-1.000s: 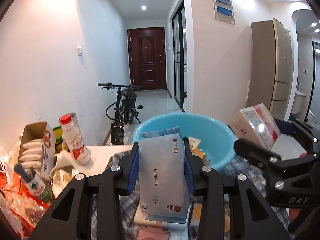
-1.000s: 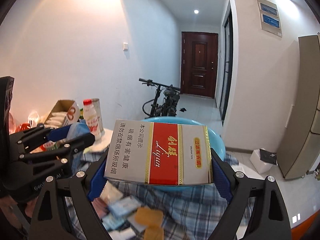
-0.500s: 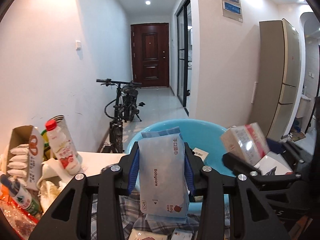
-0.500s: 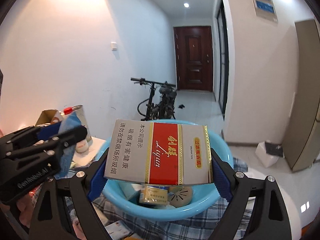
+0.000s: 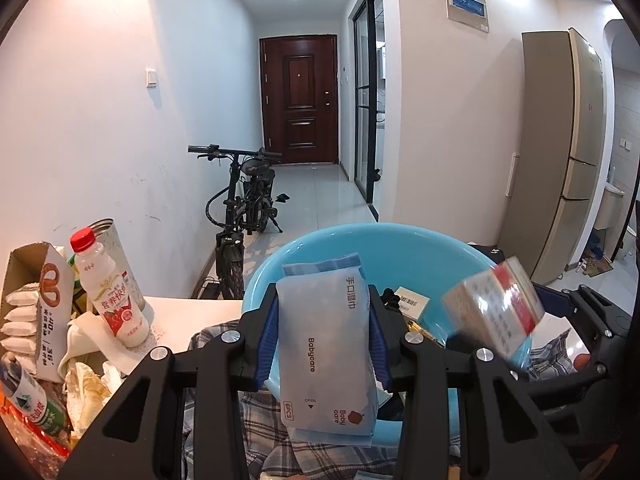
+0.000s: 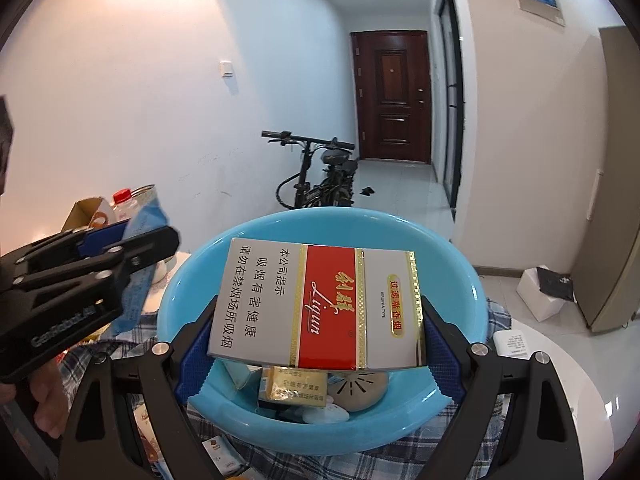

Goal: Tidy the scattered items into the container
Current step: 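Open the right gripper over the basin while the left releases the Babycare wipes into it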

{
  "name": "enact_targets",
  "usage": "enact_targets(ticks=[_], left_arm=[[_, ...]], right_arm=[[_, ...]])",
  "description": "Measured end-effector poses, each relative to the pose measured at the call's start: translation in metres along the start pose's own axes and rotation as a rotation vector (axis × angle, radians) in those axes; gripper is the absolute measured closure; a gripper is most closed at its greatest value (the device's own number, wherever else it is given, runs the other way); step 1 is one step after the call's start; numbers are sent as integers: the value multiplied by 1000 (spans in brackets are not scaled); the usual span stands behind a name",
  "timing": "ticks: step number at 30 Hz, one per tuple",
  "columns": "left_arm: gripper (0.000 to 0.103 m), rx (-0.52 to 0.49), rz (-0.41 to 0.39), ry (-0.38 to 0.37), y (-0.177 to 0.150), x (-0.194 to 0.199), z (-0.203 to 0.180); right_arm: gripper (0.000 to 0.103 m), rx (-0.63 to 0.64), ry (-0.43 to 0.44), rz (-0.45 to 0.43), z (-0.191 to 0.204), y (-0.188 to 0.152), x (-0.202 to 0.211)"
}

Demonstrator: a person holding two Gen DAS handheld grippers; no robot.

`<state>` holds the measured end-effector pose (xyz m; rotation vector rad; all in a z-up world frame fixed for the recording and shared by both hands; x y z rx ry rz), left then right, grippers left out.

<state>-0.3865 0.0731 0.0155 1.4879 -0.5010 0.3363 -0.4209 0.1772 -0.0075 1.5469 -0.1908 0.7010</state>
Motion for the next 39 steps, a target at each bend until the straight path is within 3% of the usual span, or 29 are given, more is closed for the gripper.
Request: enact_targets(ticks=[1,4,9,15,22,36,38,39], left_arm=[[65,4,2,2,-1,-2,0],[65,1,2,-3,-2,-5,-2],[65,5,-7,-26,-3,-7,-5],[65,-21,-8,-36,-8,-16,-16],[65,-39,-9,-28,-13,-25,-18],[64,-34,-22,-22,-10,-25,-16],[51,-40,-10,-19,-10,-24,-17],[20,-39,-3,-23,-11,-24,-17]], right_arm=[[0,15,-13,5,0,-1,-2],[0,40,-56,11,-6,-3,-4],[0,-17,-114,-1,-30,3,6],[0,-93,-82,-26,-47,9,20],[0,-75,-71,21,-42,3,13],[0,-43,-106,30,-40,0,12],[0,-44,-106,26,-40,1,13],[0,-45,-107,26,-40,1,13]])
Point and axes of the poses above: each gripper's, at about its wrist camera, not at the fingertips, and x roughly against the way its jaws point, z to its left, y to its top, the point moved 10 cm from there along -x, roughly the way its jaws point, and after that the axes turned 2 degrees about z, right-handed, at the moved point
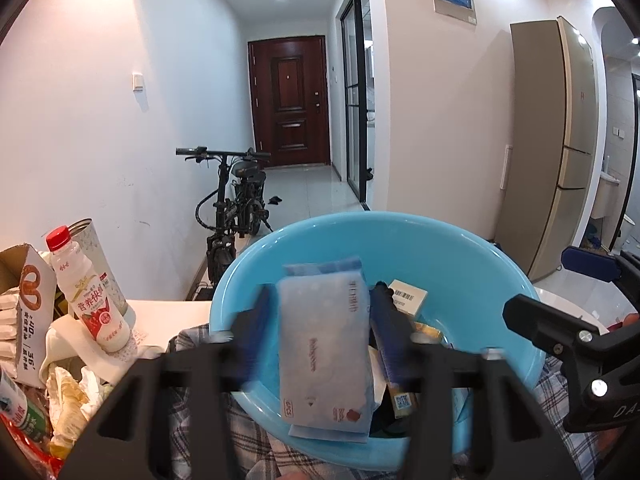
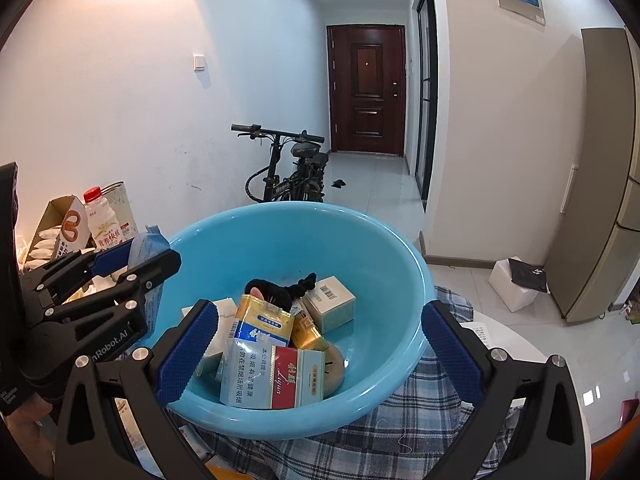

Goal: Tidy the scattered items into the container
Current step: 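Open the right gripper over the basin while the left releases the Babycare wipes into it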

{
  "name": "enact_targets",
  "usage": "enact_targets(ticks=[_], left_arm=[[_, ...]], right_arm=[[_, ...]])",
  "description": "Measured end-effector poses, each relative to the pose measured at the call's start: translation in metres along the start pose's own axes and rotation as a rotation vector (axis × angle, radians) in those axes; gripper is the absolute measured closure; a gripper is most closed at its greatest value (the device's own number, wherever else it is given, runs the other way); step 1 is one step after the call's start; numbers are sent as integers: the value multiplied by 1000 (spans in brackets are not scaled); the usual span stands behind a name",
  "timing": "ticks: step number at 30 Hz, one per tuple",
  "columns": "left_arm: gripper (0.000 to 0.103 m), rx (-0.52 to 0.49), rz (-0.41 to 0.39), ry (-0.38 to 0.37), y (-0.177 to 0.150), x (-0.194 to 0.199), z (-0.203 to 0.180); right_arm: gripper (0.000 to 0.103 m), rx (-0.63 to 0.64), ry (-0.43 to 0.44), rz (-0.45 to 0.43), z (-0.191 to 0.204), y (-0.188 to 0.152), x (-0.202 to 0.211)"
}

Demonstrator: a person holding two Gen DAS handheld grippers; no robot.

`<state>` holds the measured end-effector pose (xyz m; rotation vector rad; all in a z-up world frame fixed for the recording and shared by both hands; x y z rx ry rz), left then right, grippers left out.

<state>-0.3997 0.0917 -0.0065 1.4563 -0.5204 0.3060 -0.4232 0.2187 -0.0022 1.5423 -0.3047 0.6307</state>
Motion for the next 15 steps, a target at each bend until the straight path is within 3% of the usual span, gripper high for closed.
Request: enact_targets(ticks=[1,2,4,15], left_arm=[[2,3,-4,-1,0,1,0],[0,9,-23,32,3,3,5],[0,-4,-54,54,6,8,8],[0,-12,-45,38,8,11,8]], right_arm=[[0,0,0,0,0,0,0],[0,-3,8,-2,0,0,0],[0,-18,16,-5,-2,2,1],[0,-12,12,-17,0,6,6]])
Point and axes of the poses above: each gripper's, at about its wrist camera, not at the fingertips, and x roughly against the way its jaws point, z to its left, y to its top, the point moved 10 cm from there along -x, roughly the way its jaws point, and after that the axes turned 2 degrees about z, right-handed, at the moved point
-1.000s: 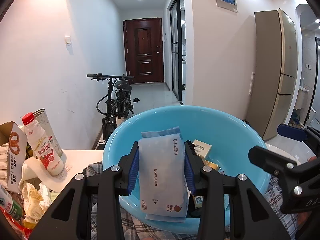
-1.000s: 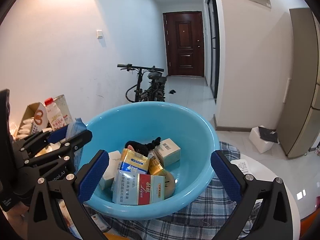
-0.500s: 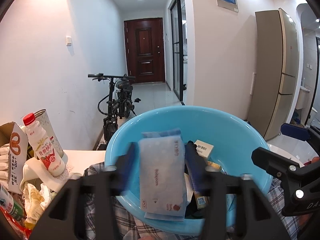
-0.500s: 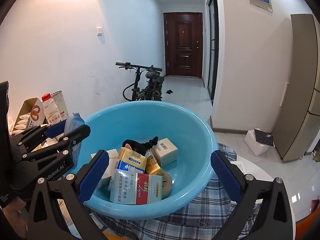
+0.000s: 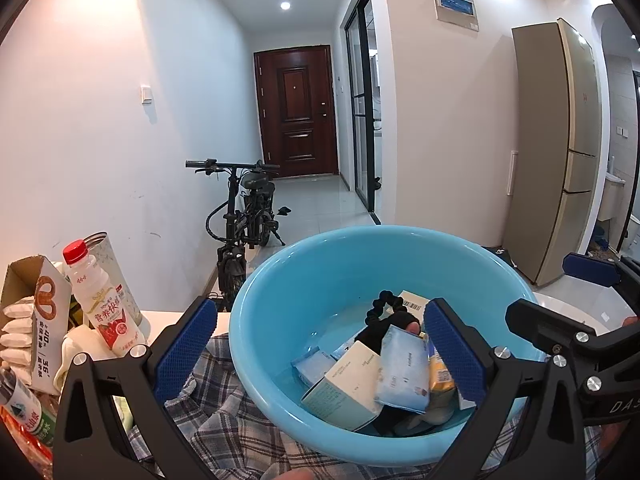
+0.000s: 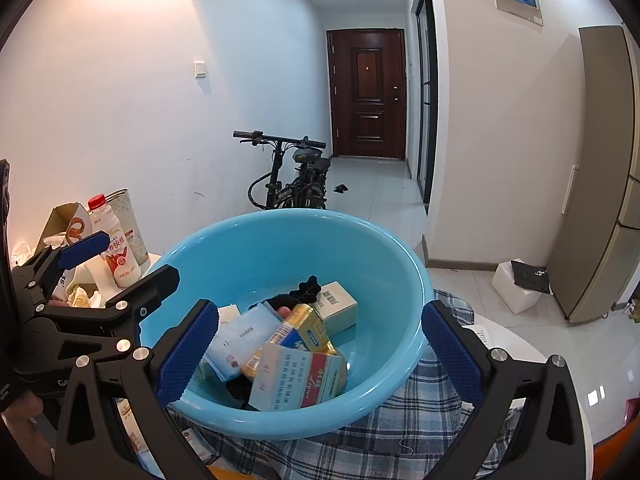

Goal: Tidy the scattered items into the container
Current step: 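Open the right gripper over the basin while the left releases the Babycare wipes into it, then withdraw both grippers from the basin back over the shirt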

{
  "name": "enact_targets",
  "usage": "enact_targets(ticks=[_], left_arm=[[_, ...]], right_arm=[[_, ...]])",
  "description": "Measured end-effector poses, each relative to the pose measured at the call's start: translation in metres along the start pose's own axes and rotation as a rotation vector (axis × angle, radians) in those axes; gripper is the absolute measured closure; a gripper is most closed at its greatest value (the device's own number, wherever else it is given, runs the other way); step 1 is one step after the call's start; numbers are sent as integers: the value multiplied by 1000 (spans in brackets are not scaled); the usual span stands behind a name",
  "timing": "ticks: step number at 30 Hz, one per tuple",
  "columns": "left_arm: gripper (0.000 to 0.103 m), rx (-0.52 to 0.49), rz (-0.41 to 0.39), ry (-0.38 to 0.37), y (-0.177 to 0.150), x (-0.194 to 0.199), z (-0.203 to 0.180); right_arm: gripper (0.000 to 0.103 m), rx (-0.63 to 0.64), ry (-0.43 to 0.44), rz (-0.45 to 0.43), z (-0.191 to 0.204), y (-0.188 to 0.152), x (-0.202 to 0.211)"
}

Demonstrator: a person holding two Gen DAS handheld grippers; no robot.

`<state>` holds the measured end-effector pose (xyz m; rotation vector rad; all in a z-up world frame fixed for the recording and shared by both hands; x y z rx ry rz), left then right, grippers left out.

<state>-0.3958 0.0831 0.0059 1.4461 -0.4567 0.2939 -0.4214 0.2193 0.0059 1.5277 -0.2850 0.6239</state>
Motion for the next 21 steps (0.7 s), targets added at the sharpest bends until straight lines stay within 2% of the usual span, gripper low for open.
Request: enact_targets(ticks=[9,13,21], left_arm=[[0,29,25,-2,-3,0,4],[0,20,28,23,0,5,8],[0,51,-6,58,13,58,29]], right_arm=[[0,7,-3,-11,7,3,1],[0,3,-10,-33,15,10,8],[0,12,13,-103,44,21,50]])
Point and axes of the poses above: each gripper's, at about its wrist camera, not at the fingertips, and x roughly against the way its jaws point, z to its left, y to its top, the point moved 10 cm from there along -x, roughly the way its jaws point, and after that the axes turned 2 degrees about z, right-handed, at the moved point
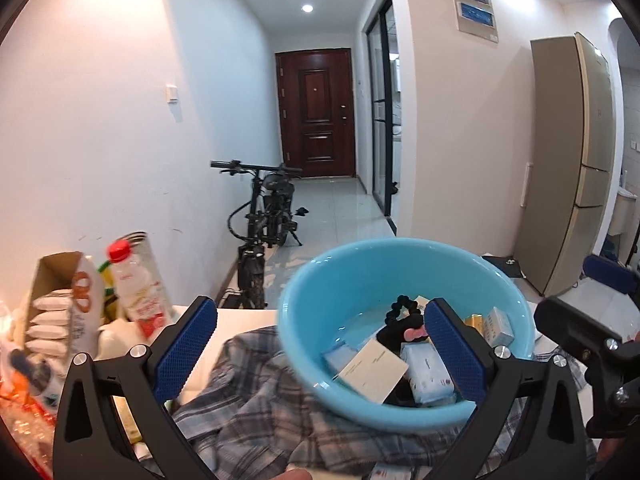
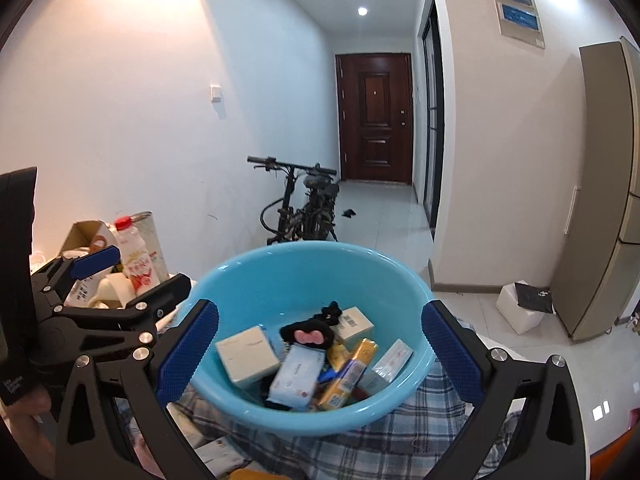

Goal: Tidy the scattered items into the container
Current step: 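Withdraw both grippers from the basin back over the shirt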

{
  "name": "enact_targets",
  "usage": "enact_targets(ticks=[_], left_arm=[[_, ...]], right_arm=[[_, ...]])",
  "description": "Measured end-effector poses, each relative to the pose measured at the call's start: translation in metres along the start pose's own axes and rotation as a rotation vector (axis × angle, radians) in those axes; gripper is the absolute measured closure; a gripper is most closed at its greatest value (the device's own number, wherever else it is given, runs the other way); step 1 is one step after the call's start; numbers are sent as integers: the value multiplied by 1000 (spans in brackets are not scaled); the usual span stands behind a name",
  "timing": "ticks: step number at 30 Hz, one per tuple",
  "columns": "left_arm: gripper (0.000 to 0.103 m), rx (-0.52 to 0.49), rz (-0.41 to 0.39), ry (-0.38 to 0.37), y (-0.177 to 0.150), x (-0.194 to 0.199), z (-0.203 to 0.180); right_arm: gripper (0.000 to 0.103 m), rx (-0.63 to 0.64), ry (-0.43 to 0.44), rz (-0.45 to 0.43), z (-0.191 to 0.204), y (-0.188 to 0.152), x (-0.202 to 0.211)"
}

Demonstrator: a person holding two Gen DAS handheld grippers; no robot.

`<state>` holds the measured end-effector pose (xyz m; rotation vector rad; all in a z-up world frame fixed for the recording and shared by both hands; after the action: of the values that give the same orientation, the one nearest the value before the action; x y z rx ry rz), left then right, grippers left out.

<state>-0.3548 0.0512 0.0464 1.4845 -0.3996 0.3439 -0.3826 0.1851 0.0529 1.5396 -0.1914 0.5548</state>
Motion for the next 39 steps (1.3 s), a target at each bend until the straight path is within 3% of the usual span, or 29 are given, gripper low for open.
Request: enact_targets(ticks=[9,14,19,30,35,39], left_arm=[[0,45,-76,8,-2,112,26],[0,19,-74,21,-33,162,26],[0,-24,-71,39,-73,192,20],[0,-22,27,37,-161,204,2],[0,16,104,13,-190,191,3],[0,16,120,34,-200,188,6]], right_arm=[[0,93,-56,-89,54,13,114],[0,112,-88,-101,75,-18,165],[0,57,-57,-77,85,-63,192],[0,-88,-45,44,67,-162,201],[0,-73,-57,98,64,-185,189],[0,-48,-65,123,67,-193,180]])
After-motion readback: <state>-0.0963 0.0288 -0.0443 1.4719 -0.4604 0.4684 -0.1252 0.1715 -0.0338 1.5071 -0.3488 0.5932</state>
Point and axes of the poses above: each gripper's, at about its wrist camera, not at the fingertips, and x roughly against the way its jaws point, z to its left, y to its top, the point moved 10 cm from there along -x, roughly the way its jaws point, and after that the axes turned 2 degrees about z, right-handed, at the moved point
